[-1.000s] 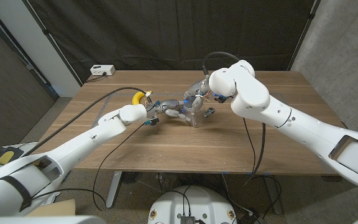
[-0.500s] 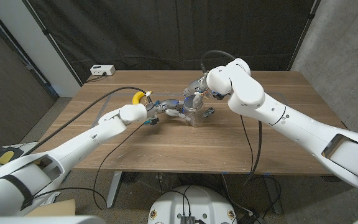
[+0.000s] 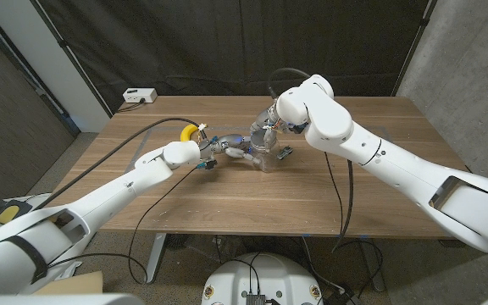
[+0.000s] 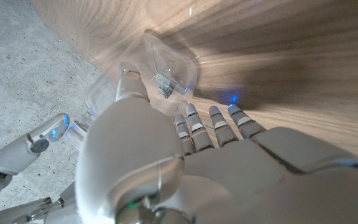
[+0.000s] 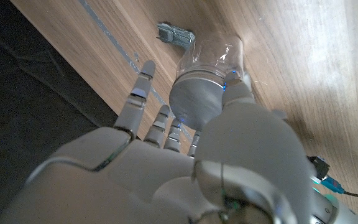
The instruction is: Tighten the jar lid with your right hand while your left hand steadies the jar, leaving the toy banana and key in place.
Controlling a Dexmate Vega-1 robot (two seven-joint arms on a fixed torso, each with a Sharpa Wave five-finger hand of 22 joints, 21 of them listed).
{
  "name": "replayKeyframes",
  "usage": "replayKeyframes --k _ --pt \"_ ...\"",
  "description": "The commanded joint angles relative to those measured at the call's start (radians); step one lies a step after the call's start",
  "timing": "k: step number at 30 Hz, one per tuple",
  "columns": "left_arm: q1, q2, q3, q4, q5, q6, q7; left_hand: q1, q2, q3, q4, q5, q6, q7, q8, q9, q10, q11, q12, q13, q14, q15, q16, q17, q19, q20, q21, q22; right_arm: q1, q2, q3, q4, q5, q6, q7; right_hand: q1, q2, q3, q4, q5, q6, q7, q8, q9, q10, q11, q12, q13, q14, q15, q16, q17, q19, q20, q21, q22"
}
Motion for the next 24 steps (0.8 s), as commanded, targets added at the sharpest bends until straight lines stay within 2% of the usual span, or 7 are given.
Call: replayKeyframes --k 1,4,9,10,13,17,24 --pt "-0.012 -0.009 0.006 0.02 -0.003 0.002 -0.005 -0.013 0.014 0.016 0.01 0.006 0.086 0.044 0.0 0.009 0.005 0.003 0.007 0.003 0.005 -0.095 -0.001 0.002 -0.011 0.022 -0.002 0.002 -0.04 -0.008 0.038 0.002 0.042 0.059 -0.099 0.028 0.005 0.005 0.006 -0.014 0.095 -0.001 0.031 0.006 0.09 -0.01 0.044 0.008 0.103 -0.057 0.042 0.022 0.084 -0.049 0.021 0.005" --pt "-0.014 -0.011 0.006 0.023 -0.003 0.002 -0.003 -0.015 0.015 0.016 0.01 0.006 0.087 0.045 -0.002 0.009 0.005 0.003 0.007 0.003 0.005 -0.095 -0.001 0.002 -0.012 0.023 -0.002 0.002 -0.064 -0.016 0.055 -0.006 0.059 0.059 -0.15 0.031 0.0 -0.002 0.009 -0.021 0.147 0.016 0.045 0.007 0.159 0.0 0.075 0.01 0.156 -0.075 0.064 0.033 0.144 -0.081 0.034 0.006" --pt "-0.019 -0.016 0.009 0.032 -0.002 0.0 -0.004 -0.015 0.016 0.017 0.009 0.006 0.087 0.045 -0.005 0.009 0.005 0.003 0.007 0.004 0.004 -0.095 -0.002 0.002 -0.012 0.023 -0.002 0.002 -0.102 -0.017 0.091 -0.003 0.109 0.024 -0.203 0.017 -0.007 -0.013 0.019 -0.024 0.163 0.042 0.047 0.007 0.186 0.014 0.086 0.009 0.195 -0.073 0.079 0.039 0.184 -0.089 0.041 0.005" --pt "-0.019 -0.016 0.009 0.033 -0.002 0.0 -0.004 -0.016 0.016 0.018 0.008 0.006 0.087 0.045 -0.006 0.009 0.004 0.002 0.006 0.004 0.004 -0.095 -0.002 0.002 -0.012 0.022 -0.002 0.002 -0.101 -0.018 0.09 -0.003 0.113 0.022 -0.206 0.014 -0.007 -0.015 0.021 -0.024 0.172 0.056 0.05 0.007 0.204 0.019 0.093 0.008 0.211 -0.076 0.085 0.04 0.197 -0.093 0.044 0.005" --pt "-0.024 -0.022 0.012 0.042 -0.002 -0.003 -0.006 -0.016 0.016 0.019 0.007 0.006 0.087 0.046 -0.007 0.009 0.003 0.004 0.006 0.004 0.004 -0.094 -0.002 0.002 -0.013 0.024 -0.002 0.002 -0.129 -0.018 0.117 0.0 0.159 -0.013 -0.253 0.004 -0.005 -0.018 0.027 -0.024 0.202 0.085 0.057 0.006 0.238 0.029 0.106 0.006 0.253 -0.075 0.094 0.04 0.229 -0.121 0.048 0.005" --pt "-0.029 -0.025 0.016 0.049 0.001 -0.004 -0.007 -0.016 0.017 0.02 0.006 0.007 0.087 0.044 -0.01 0.009 0.003 0.002 0.006 0.005 0.004 -0.094 -0.002 0.002 -0.013 0.024 -0.002 0.002 -0.148 -0.025 0.118 -0.008 0.161 -0.063 -0.297 -0.005 0.008 -0.014 0.034 -0.025 0.254 0.124 0.07 0.006 0.293 0.044 0.126 0.002 0.316 -0.076 0.103 0.037 0.277 -0.144 0.054 0.005" --pt "-0.037 -0.033 0.021 0.064 0.001 -0.007 -0.011 -0.016 0.017 0.022 0.004 0.007 0.087 0.044 -0.014 0.009 0.001 -0.001 0.005 0.005 0.004 -0.095 -0.002 0.001 -0.013 0.023 -0.002 0.002 -0.167 -0.016 0.083 -0.028 0.092 -0.181 -0.323 -0.03 0.014 -0.015 0.047 -0.036 0.32 0.148 0.088 0.005 0.333 0.067 0.137 -0.004 0.381 -0.059 0.104 0.03 0.346 -0.154 0.064 0.004"
